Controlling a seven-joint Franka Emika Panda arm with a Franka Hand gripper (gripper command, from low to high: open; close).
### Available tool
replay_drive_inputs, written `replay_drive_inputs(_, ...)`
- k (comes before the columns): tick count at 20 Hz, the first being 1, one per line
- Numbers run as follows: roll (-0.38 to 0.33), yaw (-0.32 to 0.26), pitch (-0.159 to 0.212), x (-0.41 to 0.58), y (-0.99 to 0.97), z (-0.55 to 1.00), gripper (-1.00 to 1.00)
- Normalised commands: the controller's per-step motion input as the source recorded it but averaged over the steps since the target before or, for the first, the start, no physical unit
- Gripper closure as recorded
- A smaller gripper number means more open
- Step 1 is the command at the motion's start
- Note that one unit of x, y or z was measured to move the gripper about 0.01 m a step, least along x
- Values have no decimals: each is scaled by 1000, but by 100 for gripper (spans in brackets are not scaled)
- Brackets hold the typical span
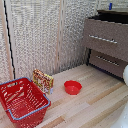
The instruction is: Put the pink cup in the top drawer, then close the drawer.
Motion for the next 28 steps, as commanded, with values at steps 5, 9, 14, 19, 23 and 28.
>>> replay_drive_inputs(5,-272,159,33,242,198,79,-100)
replay_drive_inputs(9,-370,155,11,65,24,16,-100)
replay_drive_inputs(14,-369,170,37,7,0,0,-100)
replay_drive_inputs(19,-359,171,141,-90,14,0,-100)
replay_drive_inputs(23,-324,127,226,-174,183,0,-100)
replay_drive_inputs(28,-322,119,237,-192,219,-64,-100)
